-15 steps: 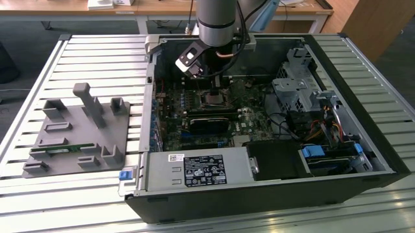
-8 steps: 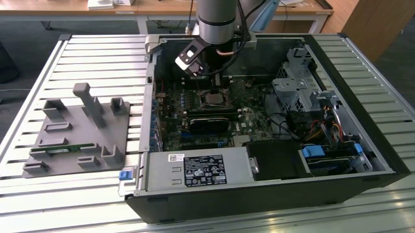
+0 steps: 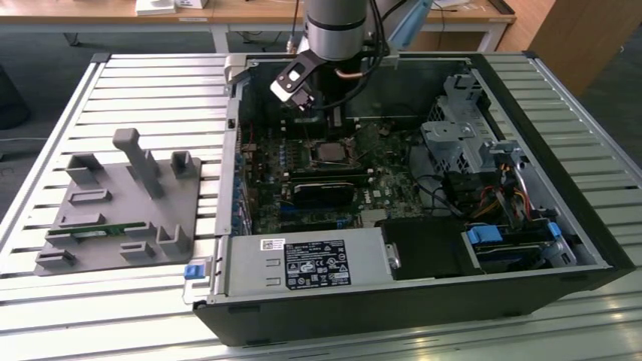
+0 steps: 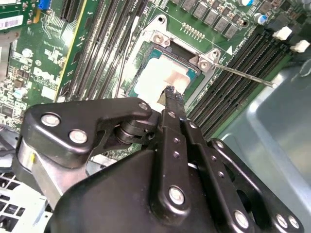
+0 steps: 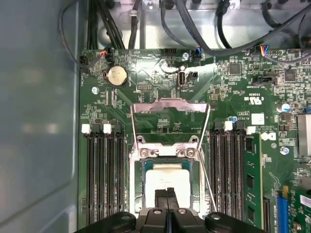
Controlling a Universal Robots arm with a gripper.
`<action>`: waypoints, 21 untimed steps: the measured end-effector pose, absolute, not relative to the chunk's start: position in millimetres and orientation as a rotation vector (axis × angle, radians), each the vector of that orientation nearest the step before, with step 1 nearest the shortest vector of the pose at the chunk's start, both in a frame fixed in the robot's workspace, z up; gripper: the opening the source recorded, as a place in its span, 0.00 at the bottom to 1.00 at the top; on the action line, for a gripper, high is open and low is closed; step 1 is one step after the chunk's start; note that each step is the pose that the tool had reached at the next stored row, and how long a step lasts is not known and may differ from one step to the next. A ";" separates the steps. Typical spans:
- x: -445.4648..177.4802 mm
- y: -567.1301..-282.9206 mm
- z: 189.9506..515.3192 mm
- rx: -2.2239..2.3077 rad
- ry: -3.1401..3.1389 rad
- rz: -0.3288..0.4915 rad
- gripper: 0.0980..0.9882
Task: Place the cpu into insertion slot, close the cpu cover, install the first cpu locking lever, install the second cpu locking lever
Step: 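Close the cpu cover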
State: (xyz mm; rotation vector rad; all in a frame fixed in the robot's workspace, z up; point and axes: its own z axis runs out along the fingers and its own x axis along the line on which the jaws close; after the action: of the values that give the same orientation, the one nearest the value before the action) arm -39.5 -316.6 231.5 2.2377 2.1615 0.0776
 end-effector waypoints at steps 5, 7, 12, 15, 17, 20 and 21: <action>-39.5 -316.6 243.6 2.239 2.162 0.078 0.01; -39.5 -316.6 249.6 2.239 2.163 0.078 0.01; -39.5 -316.6 270.0 2.240 2.164 0.080 0.01; -39.4 -317.7 273.2 2.240 2.164 0.080 0.01; -39.5 -320.8 273.2 2.240 2.164 0.080 0.01; -39.5 -330.9 272.9 2.240 2.164 0.080 0.01; -39.4 -333.2 272.6 2.241 2.164 0.080 0.01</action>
State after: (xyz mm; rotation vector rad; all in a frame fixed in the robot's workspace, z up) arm -39.4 -333.2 272.6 2.2406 2.1638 0.0801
